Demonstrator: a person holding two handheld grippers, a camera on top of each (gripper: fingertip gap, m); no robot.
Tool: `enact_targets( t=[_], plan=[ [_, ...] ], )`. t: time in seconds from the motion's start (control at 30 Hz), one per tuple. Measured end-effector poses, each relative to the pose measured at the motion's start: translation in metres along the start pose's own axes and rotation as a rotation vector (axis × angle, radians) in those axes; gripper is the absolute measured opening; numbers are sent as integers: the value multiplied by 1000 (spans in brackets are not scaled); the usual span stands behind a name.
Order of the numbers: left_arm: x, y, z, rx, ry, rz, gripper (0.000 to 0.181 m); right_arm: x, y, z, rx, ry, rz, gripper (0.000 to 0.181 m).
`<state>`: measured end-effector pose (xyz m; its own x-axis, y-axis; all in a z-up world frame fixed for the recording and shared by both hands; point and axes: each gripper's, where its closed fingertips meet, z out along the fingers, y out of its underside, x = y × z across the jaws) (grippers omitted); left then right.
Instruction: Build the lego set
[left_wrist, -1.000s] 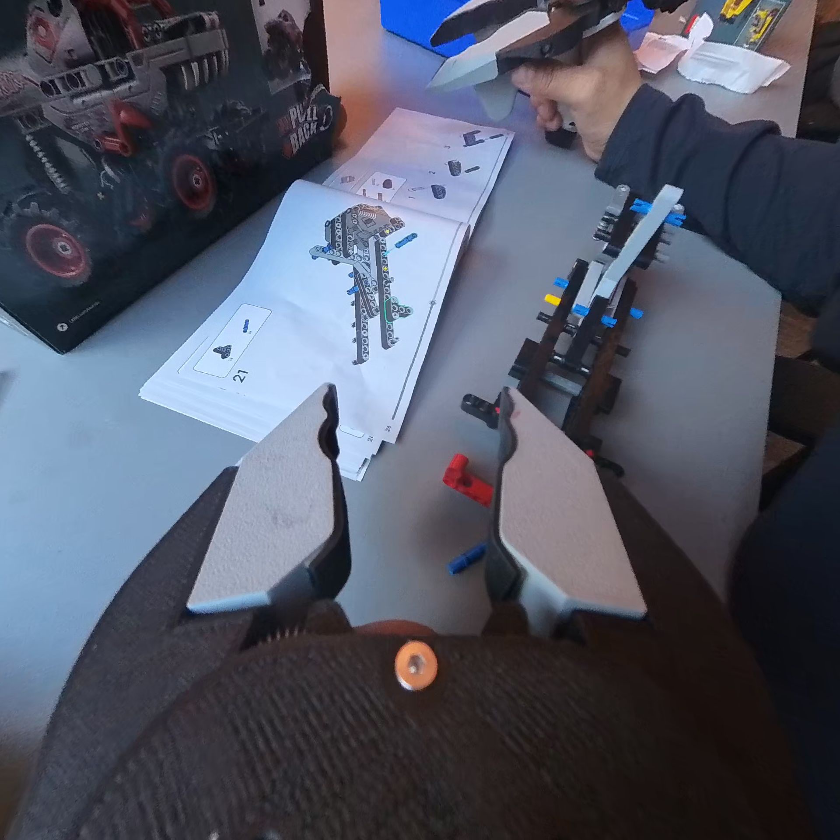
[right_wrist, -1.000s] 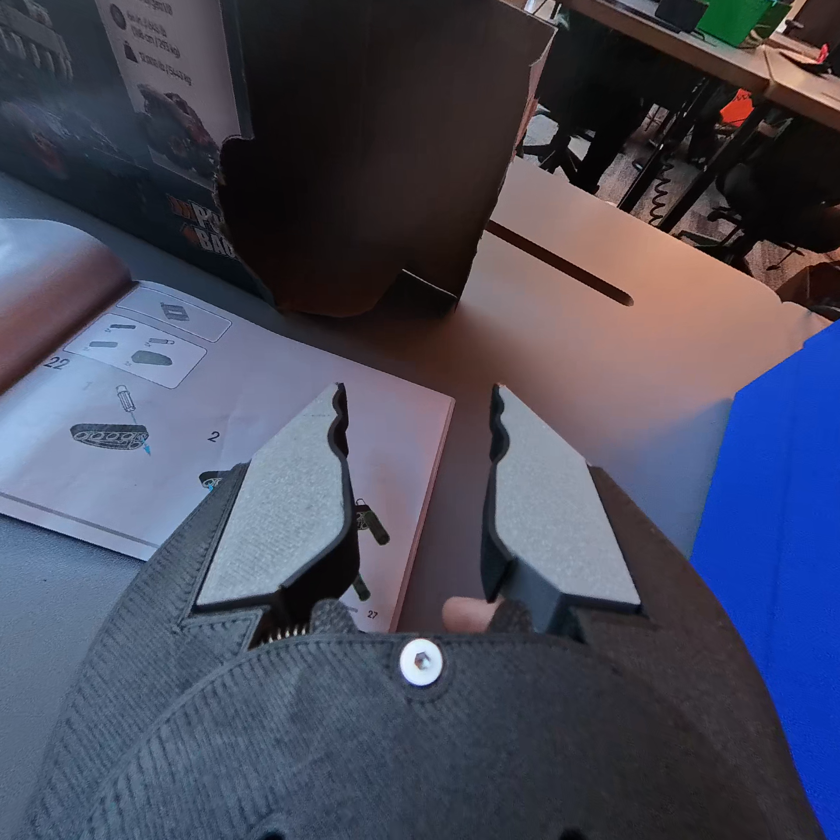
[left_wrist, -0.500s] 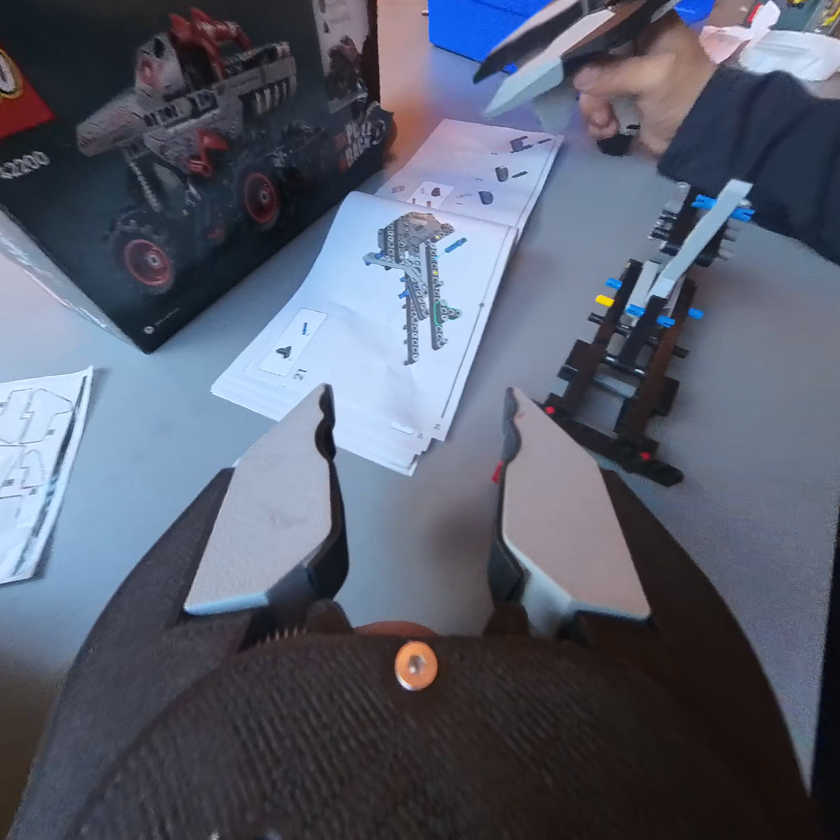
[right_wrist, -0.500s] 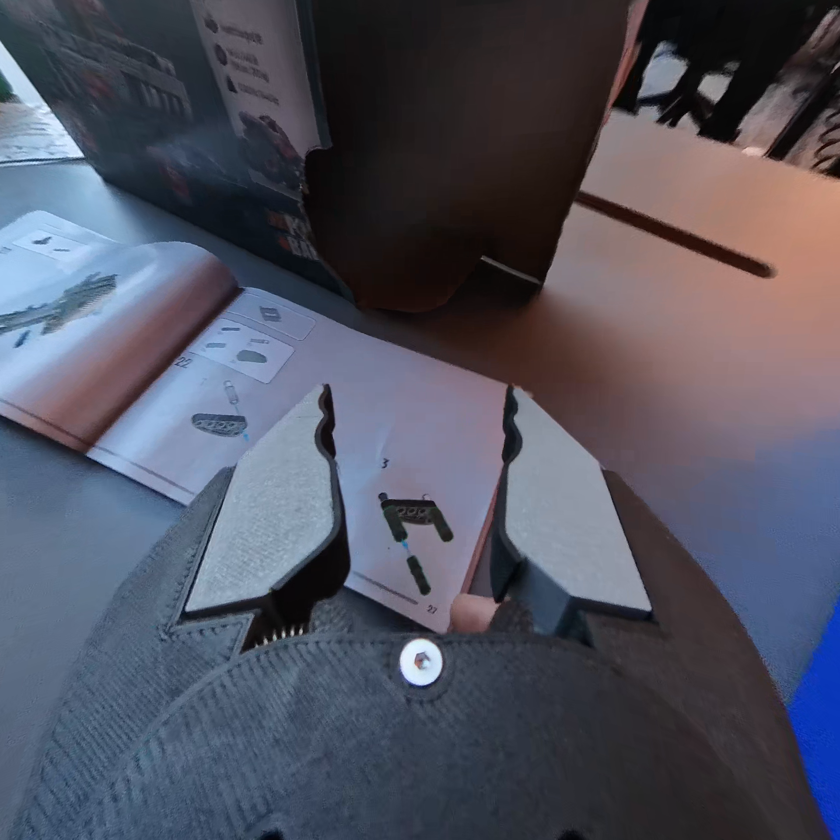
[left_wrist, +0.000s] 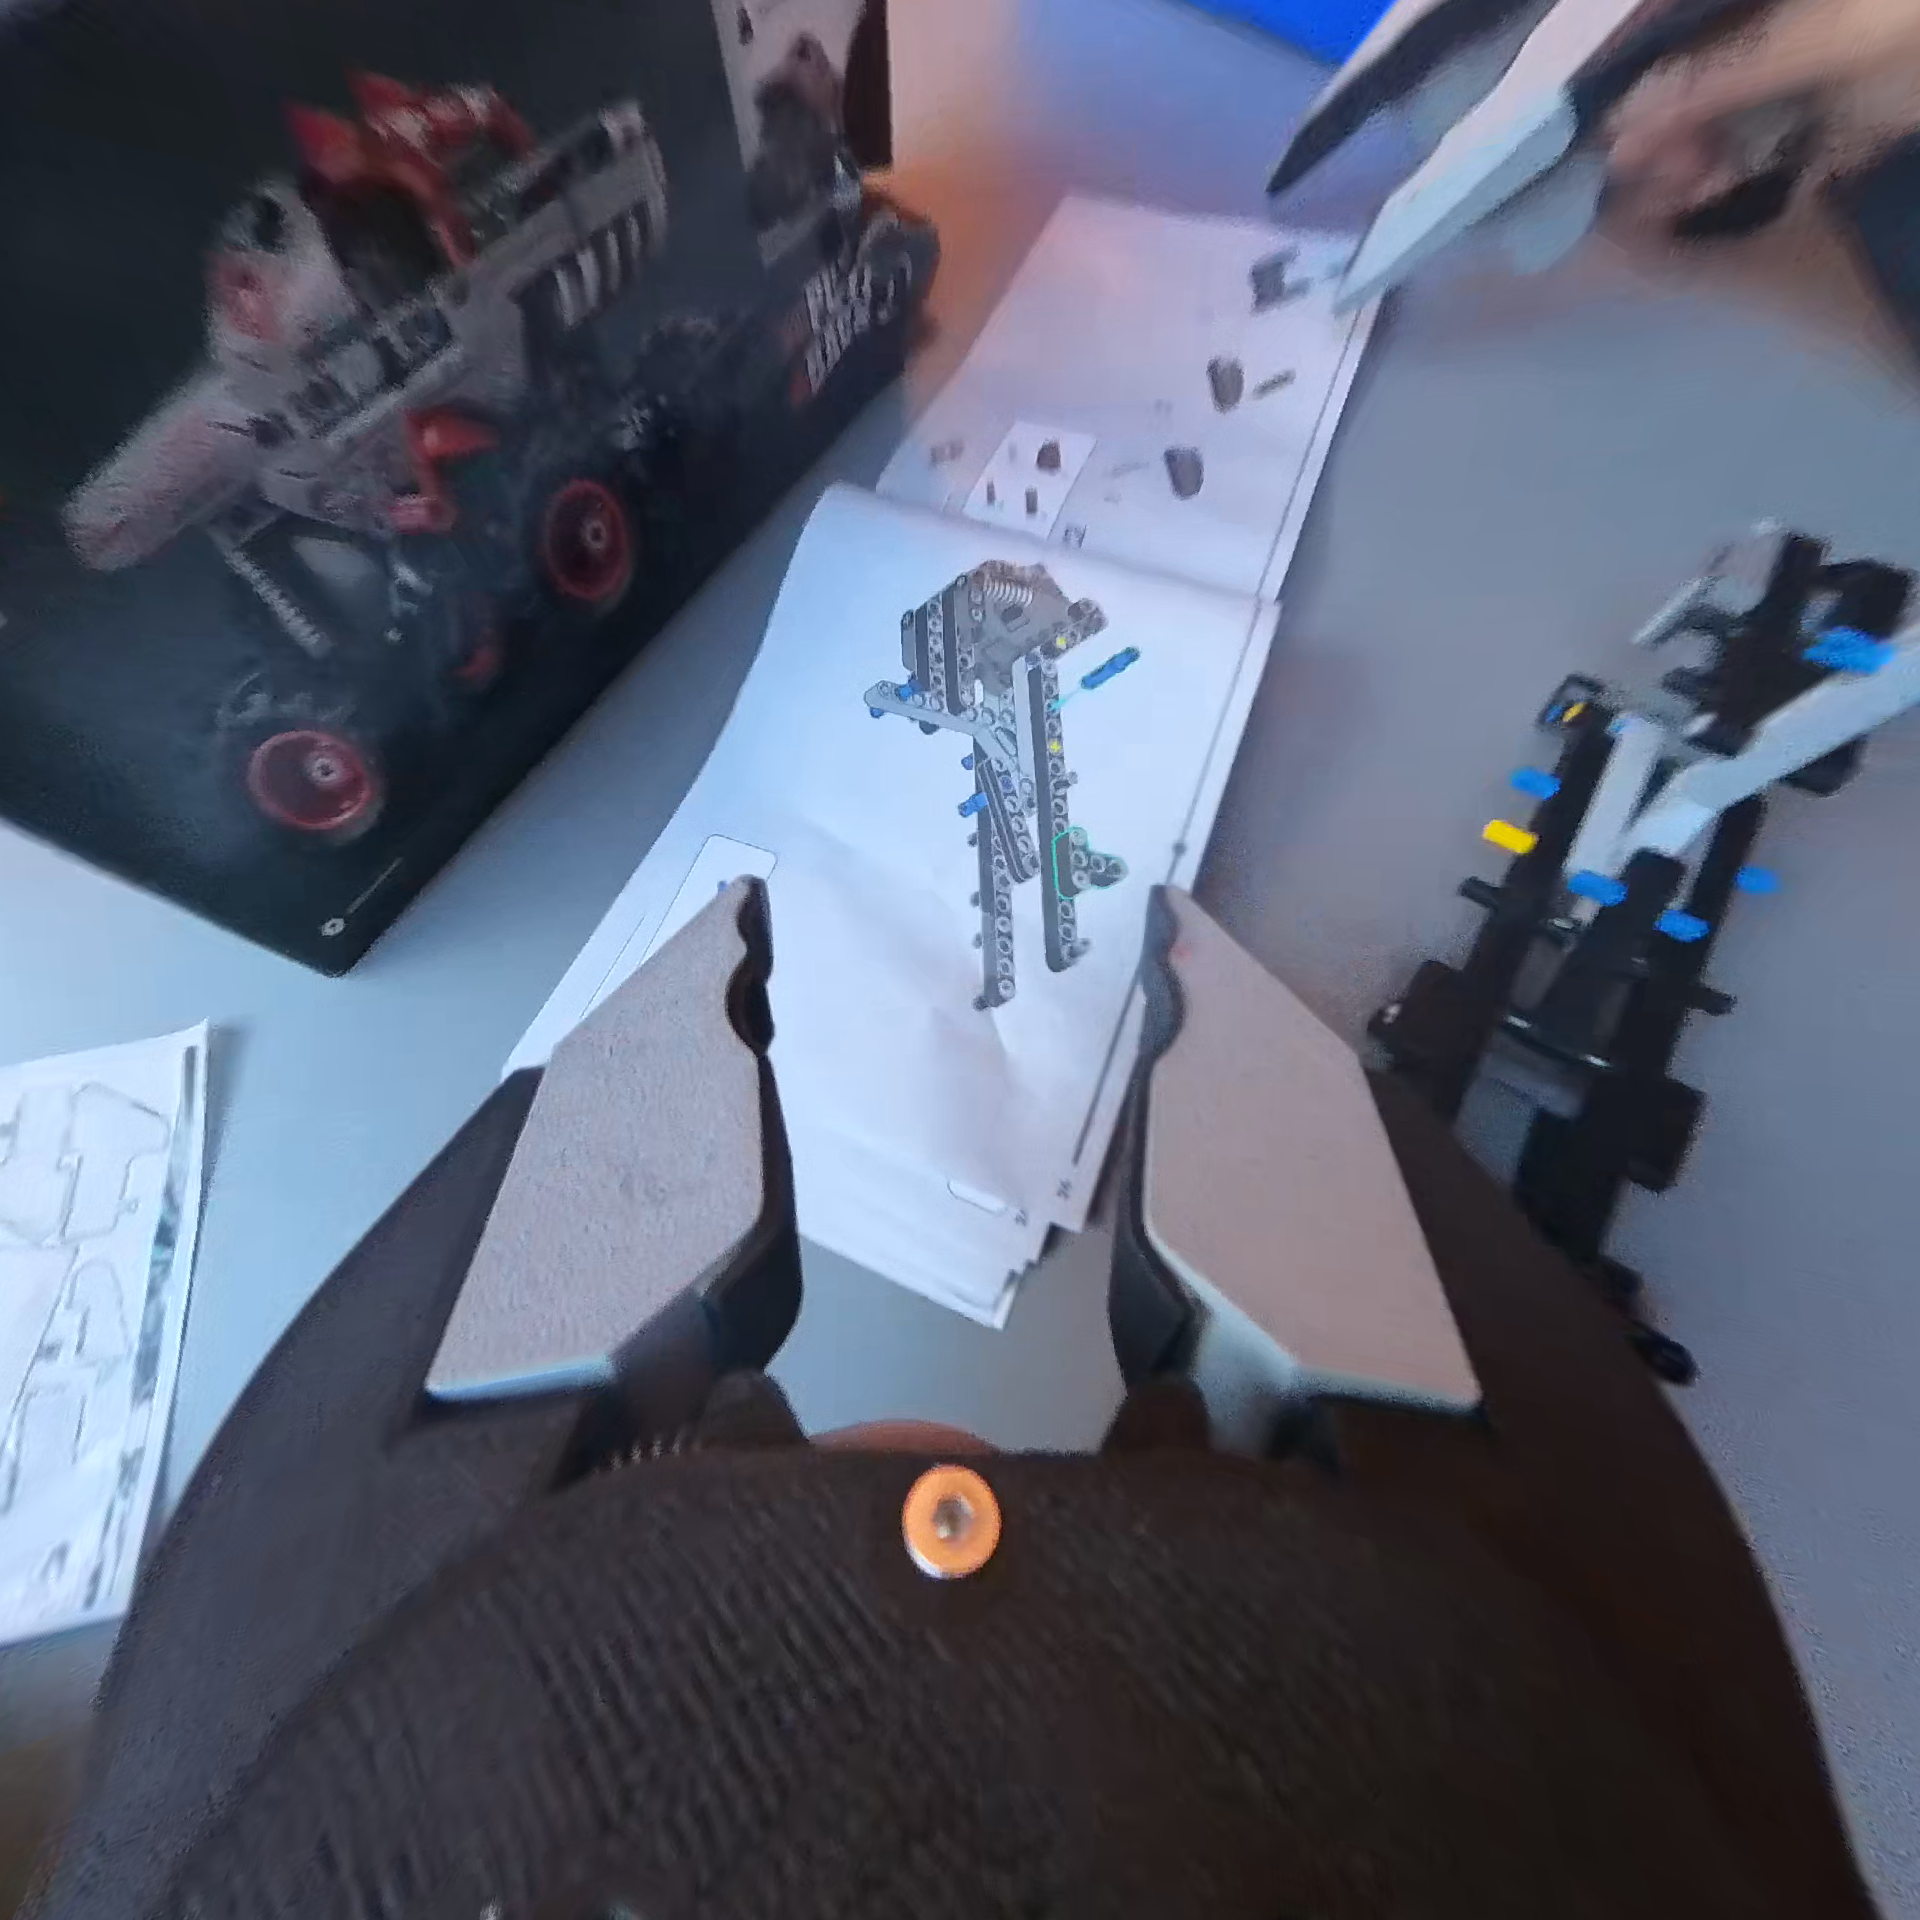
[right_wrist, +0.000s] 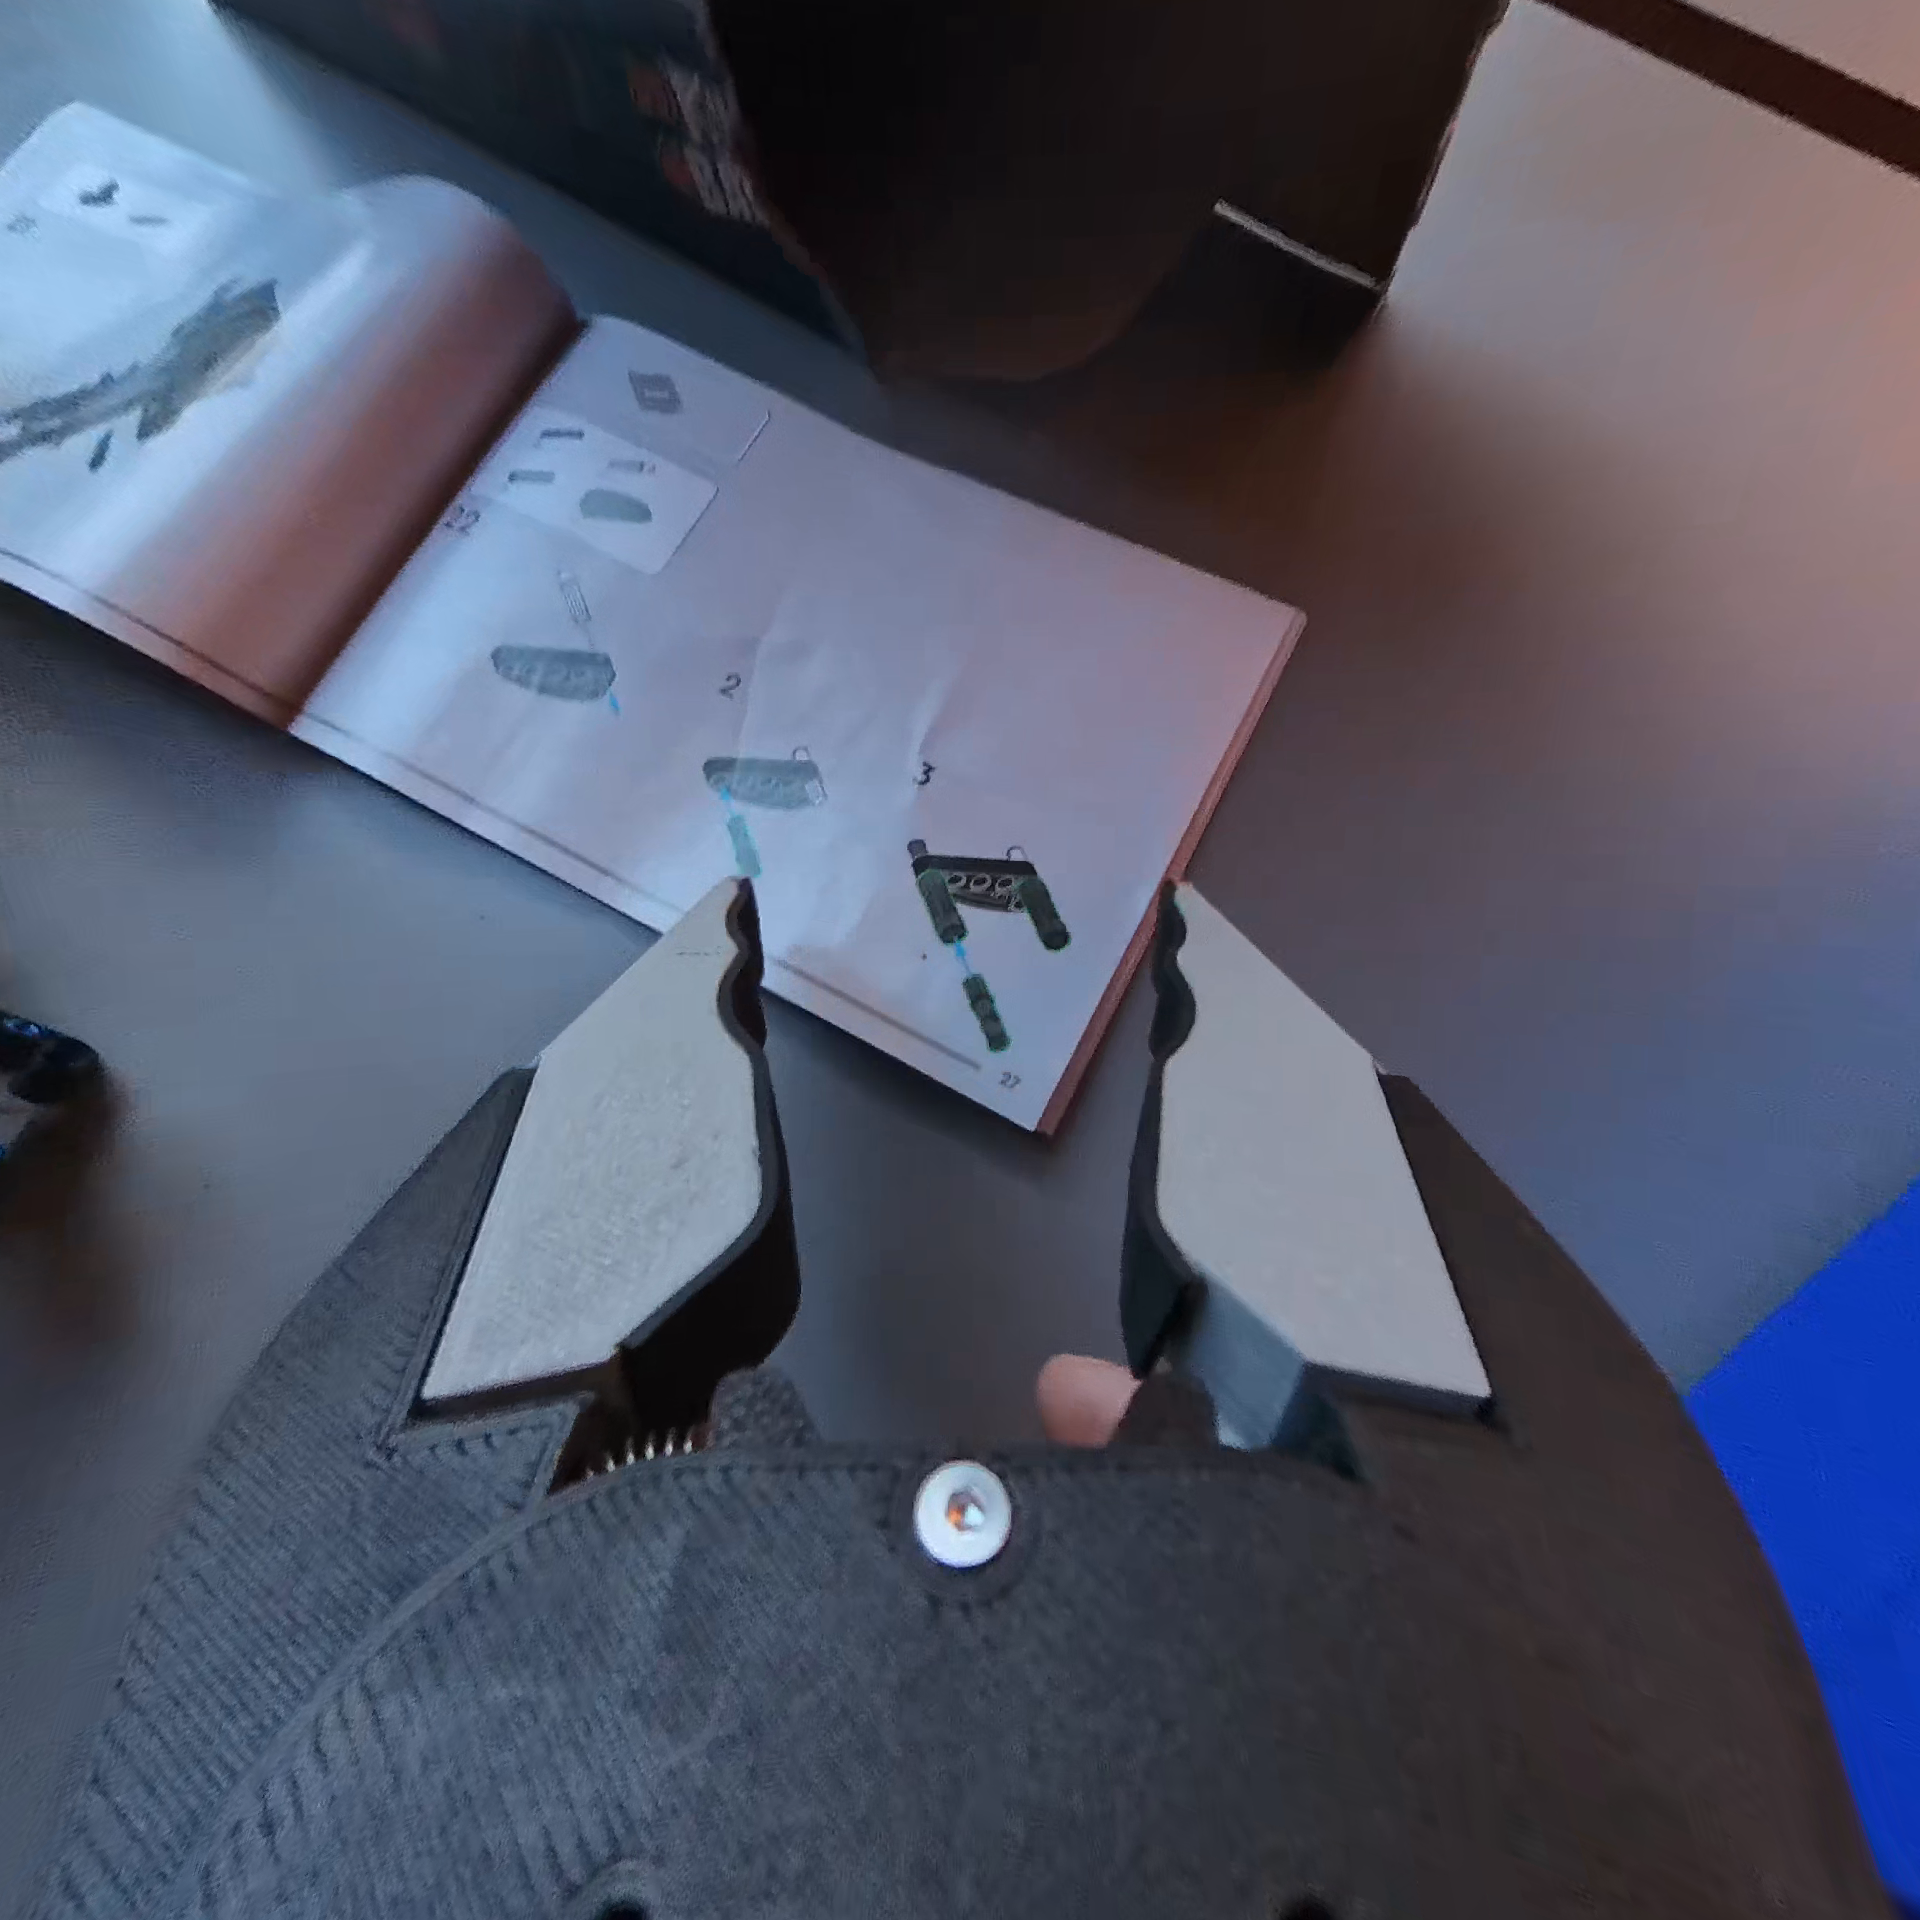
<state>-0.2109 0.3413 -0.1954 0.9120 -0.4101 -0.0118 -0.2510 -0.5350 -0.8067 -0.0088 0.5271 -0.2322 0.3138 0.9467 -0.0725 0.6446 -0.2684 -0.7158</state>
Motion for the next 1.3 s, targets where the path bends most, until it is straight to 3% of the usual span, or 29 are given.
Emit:
enact_targets(
  t=[0.07, 0.2, 0.57, 0.6, 0.67, 0.73, 0.8, 0.87, 0.97, 1.07, 1.13, 1.3],
  plan=[
    [-3, 10, 16, -80, -10, 21, 64, 1, 12, 5, -76, 23, -16, 75],
    [-8, 33, 35, -181, -10, 41, 58, -3, 10, 11, -66, 40, -42, 73],
    [-7, 34, 33, -130, 27, 3, 55, -3, 2, 7, -69, 167, -181, 65],
    [-7, 35, 32, -131, 29, 8, 55, -5, 2, 8, -69, 156, -185, 62],
    [-7, 36, 30, -130, 38, 13, 55, -22, 5, 13, -66, 27, -149, 26],
    [-8, 37, 28, -130, 45, 13, 55, -26, 2, 16, -22, -16, -85, 22],
    [-8, 37, 28, -130, 47, 17, 55, -27, 1, 16, -12, -45, -66, 26],
    [-8, 38, 28, -130, 49, 20, 55, -28, 0, 12, -45, -64, -22, 48],
    [-9, 38, 28, -128, 54, 19, 54, -17, -14, 4, 42, -4, 26, 75],
    [-7, 37, 26, -133, 52, 20, 54, -12, 6, 16, -76, 48, -31, 78],
    [-7, 37, 27, -129, 48, 22, 54, -25, 0, 20, -49, 26, -99, 56],
    [-9, 38, 27, -127, 49, 24, 54, -35, -5, 25, -30, 19, -119, 23]
  ],
)
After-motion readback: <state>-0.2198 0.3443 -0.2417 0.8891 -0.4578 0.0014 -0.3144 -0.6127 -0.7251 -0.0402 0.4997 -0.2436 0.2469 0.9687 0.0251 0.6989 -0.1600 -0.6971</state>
